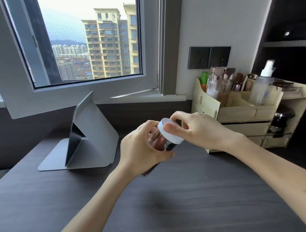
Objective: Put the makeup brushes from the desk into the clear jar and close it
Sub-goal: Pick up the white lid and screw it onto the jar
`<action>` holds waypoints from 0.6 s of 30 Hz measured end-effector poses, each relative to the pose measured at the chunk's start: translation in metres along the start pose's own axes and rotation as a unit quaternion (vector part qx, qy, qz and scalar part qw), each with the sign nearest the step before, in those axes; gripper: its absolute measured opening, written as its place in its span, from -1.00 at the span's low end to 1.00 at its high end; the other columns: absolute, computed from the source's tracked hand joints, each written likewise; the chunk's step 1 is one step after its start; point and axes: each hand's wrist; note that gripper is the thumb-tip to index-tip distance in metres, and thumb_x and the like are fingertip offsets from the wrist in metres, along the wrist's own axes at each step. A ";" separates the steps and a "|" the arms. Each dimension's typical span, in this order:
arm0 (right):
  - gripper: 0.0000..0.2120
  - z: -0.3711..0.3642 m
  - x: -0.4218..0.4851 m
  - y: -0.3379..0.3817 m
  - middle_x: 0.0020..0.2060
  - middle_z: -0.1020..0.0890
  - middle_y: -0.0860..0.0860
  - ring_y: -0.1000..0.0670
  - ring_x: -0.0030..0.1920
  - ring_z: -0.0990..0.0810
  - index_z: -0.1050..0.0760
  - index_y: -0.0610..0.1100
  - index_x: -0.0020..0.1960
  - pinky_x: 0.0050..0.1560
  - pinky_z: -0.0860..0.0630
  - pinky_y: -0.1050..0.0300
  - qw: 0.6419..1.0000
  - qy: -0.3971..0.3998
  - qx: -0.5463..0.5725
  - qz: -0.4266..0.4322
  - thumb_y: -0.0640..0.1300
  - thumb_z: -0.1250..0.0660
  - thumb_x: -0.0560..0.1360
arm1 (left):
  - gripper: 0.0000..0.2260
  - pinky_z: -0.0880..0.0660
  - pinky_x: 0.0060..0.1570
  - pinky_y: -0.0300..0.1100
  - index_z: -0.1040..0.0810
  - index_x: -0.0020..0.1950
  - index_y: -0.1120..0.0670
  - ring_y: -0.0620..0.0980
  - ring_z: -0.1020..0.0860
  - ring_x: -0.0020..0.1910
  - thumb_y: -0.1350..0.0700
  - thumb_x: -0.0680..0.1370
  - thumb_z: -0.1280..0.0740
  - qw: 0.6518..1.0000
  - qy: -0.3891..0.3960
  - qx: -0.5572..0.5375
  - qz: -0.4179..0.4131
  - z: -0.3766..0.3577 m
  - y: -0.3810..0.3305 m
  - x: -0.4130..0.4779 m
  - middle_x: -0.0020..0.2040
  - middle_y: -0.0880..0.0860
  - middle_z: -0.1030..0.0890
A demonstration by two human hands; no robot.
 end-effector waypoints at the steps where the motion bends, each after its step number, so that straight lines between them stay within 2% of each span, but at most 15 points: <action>1: -0.28 0.002 -0.003 -0.003 -0.05 -0.54 0.16 0.10 -0.07 -0.52 -0.30 0.07 0.34 -0.09 -0.45 0.16 1.000 0.017 -0.005 0.010 0.46 -0.02 0.33 | -0.42 -0.40 -0.17 -0.31 -0.47 0.07 -0.17 -0.14 -0.56 -0.15 -0.15 0.11 -0.56 1.000 -0.001 0.001 -0.005 -0.001 -0.002 0.001 -0.11 -0.17 -0.62; 3: -0.32 0.005 -0.009 -0.011 0.22 -0.46 0.15 0.11 0.13 -0.47 -0.20 0.14 0.41 0.13 -0.45 0.09 0.998 0.026 0.029 0.048 0.38 -0.20 0.37 | -0.43 -0.40 -0.18 -0.31 -0.48 0.07 -0.15 -0.12 -0.56 -0.15 -0.15 0.11 -0.56 1.000 0.005 0.008 -0.014 -0.003 -0.006 0.004 -0.13 -0.17 -0.61; 4: -0.36 0.004 -0.010 -0.014 0.23 -0.46 0.14 0.11 0.14 -0.47 -0.24 0.13 0.39 0.15 -0.46 0.09 0.997 0.011 0.048 0.064 0.32 -0.28 0.38 | -0.43 -0.41 -0.19 -0.29 -0.48 0.06 -0.14 -0.12 -0.56 -0.16 -0.15 0.11 -0.56 1.000 0.009 0.014 -0.022 -0.004 -0.008 0.005 -0.15 -0.17 -0.60; 6: -0.48 -0.001 -0.010 -0.017 0.09 -0.52 0.10 0.07 0.04 -0.51 -0.38 0.12 0.24 0.05 -0.52 0.07 0.996 -0.038 0.057 0.060 0.30 -0.31 0.36 | -0.44 -0.45 -0.19 -0.22 -0.49 0.05 -0.13 -0.11 -0.56 -0.17 -0.14 0.11 -0.56 0.999 0.015 0.022 -0.036 -0.007 -0.014 0.006 -0.17 -0.17 -0.60; 9: -0.53 -0.009 -0.009 -0.018 -0.06 -0.51 0.04 0.02 -0.07 -0.53 -0.39 0.09 0.05 -0.12 -0.52 0.08 0.995 -0.081 0.059 0.011 0.35 -0.22 0.28 | -0.46 -0.46 -0.19 -0.23 -0.49 0.02 -0.12 -0.12 -0.57 -0.18 -0.14 0.10 -0.56 0.999 0.012 0.005 -0.036 -0.017 -0.019 0.004 -0.17 -0.16 -0.61; 13: -0.59 -0.014 -0.014 -0.024 -0.02 -0.49 0.06 0.01 -0.04 -0.52 -0.40 0.11 0.12 -0.14 -0.45 0.18 0.984 -0.157 0.085 -0.010 0.24 -0.25 0.33 | -0.45 -0.32 -0.24 -0.45 -0.50 0.03 -0.09 -0.15 -0.54 -0.20 -0.15 0.10 -0.53 0.998 -0.044 -0.005 -0.034 -0.036 -0.026 0.008 -0.14 -0.16 -0.61; 16: -0.47 -0.006 -0.017 -0.030 0.08 -0.50 0.06 0.05 0.03 -0.51 -0.41 0.09 0.23 -0.10 -0.41 0.22 0.968 -0.236 0.080 -0.012 0.25 -0.38 0.33 | -0.46 -0.29 -0.23 -0.48 -0.50 0.06 -0.06 -0.14 -0.54 -0.17 -0.13 0.13 -0.48 0.994 -0.091 -0.030 -0.057 -0.048 -0.043 0.022 -0.11 -0.15 -0.61; 18: -0.45 0.009 -0.021 -0.036 0.08 -0.51 0.07 0.09 0.02 -0.49 -0.44 0.06 0.21 -0.12 -0.42 0.26 0.956 -0.284 0.075 -0.020 0.23 -0.43 0.29 | -0.40 -0.34 -0.13 -0.44 -0.46 0.16 -0.09 -0.18 -0.51 -0.06 -0.15 0.16 -0.47 0.991 -0.065 -0.073 -0.086 -0.052 -0.057 0.032 -0.04 -0.20 -0.57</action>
Point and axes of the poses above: each hand's wrist, its own x-axis towards the middle knuckle, its own z-axis out of the back of the hand, y = z × x
